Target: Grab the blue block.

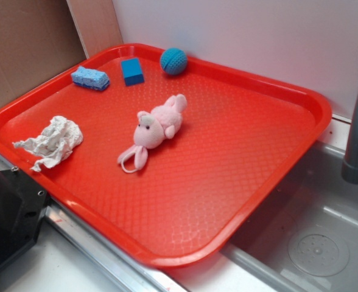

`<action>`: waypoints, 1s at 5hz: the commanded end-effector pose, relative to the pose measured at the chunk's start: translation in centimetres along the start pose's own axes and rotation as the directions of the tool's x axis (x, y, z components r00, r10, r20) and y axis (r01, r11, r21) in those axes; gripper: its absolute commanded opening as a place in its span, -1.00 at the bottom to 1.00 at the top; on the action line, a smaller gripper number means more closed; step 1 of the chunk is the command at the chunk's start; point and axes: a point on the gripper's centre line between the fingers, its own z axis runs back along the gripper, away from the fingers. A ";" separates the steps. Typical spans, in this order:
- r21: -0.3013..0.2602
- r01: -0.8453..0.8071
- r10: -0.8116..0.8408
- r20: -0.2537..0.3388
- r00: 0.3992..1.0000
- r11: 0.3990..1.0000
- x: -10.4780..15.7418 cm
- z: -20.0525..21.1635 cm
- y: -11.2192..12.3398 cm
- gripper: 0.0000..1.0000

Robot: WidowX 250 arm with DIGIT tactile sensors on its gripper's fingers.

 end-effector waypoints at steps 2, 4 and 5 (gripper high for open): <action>-0.033 -0.114 0.114 0.010 0.993 0.993 0.6 -0.6 0.2 1.00; -0.026 -0.431 0.431 -0.002 0.902 0.902 3.5 -2.9 2.2 1.00; -0.026 -0.593 0.594 0.052 0.803 0.805 5.8 -4.6 3.8 1.00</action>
